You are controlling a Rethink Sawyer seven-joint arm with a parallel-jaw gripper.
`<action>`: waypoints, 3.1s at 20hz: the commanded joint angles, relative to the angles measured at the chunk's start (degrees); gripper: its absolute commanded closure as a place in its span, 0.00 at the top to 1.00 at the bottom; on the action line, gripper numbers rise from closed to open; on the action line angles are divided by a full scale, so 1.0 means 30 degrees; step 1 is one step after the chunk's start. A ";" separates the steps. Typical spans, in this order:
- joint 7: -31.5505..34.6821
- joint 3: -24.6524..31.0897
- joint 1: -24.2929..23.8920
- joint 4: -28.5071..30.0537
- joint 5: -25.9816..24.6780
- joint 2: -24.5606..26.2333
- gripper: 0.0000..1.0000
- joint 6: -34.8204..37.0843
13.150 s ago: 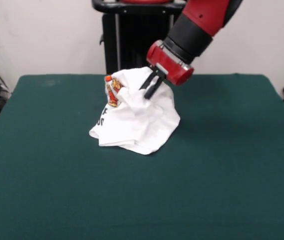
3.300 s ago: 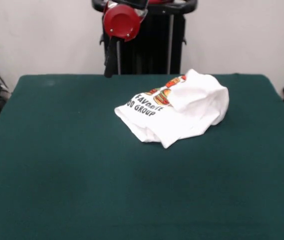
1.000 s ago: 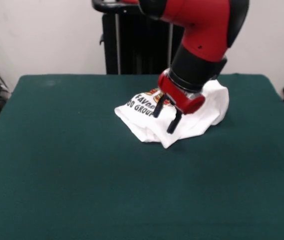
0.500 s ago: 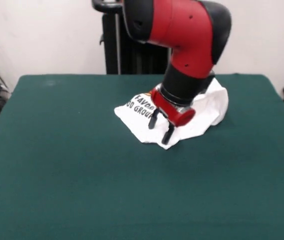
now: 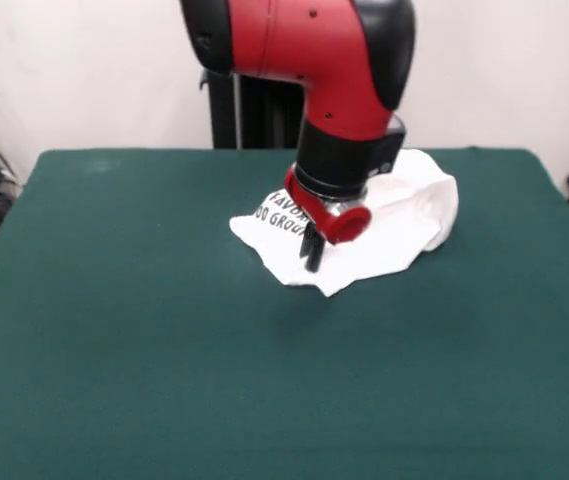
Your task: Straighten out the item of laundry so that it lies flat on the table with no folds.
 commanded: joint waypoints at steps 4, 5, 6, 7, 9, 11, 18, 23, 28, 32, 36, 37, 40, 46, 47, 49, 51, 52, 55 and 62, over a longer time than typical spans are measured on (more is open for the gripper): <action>-0.2537 0.2542 0.0551 0.1224 -0.0428 -0.0518 0.00 0.1505; -0.2532 0.2263 0.0709 0.1171 -0.0540 -0.0704 0.00 0.1713; -0.2707 0.2174 0.0623 0.1083 -0.0616 -0.0748 0.00 0.1879; -0.2867 0.1909 0.0656 0.1044 -0.0832 -0.0894 0.00 0.2006; -0.3112 0.1247 0.0786 0.1062 -0.1449 -0.0945 0.00 0.2003; -0.3492 0.0518 0.0763 0.1457 -0.2386 -0.1333 0.00 0.1697; -0.1973 -0.3024 0.1726 0.1429 -0.6916 -0.1374 0.00 -0.0796; -0.1882 -0.3529 0.1056 0.1669 -0.8800 -0.1673 0.00 -0.1747; -0.2150 -0.3641 -0.0030 0.2157 -1.0515 -0.2198 0.00 -0.2873; -0.2402 -0.3513 -0.0927 0.2453 -1.1473 -0.2647 0.00 -0.3586; -0.2395 -0.3437 -0.1372 0.2224 -1.2046 -0.3037 0.00 -0.3778; -0.2709 -0.3159 -0.1613 0.2192 -1.1993 -0.3345 0.00 -0.3491; -0.5273 -0.1532 -0.3038 0.2847 -1.0935 -0.5629 0.00 -0.1623; -0.6917 0.0553 -0.3092 0.3793 -0.7570 -0.8658 0.00 0.2818; -0.6652 0.0575 -0.2698 0.3791 -0.7147 -0.8881 0.00 0.3547; -0.6168 0.0617 -0.2004 0.3838 -0.6384 -0.9369 0.00 0.4954; -0.5923 0.0788 -0.1606 0.4093 -0.5625 -0.9921 0.00 0.6063; -0.5959 0.0989 -0.1547 0.4333 -0.5175 -1.0215 0.00 0.6491; -0.5913 0.1573 -0.1368 0.5022 -0.3938 -1.0882 0.00 0.7445; -0.3735 0.2136 -0.0354 0.5411 -0.2518 -1.0262 0.00 0.7239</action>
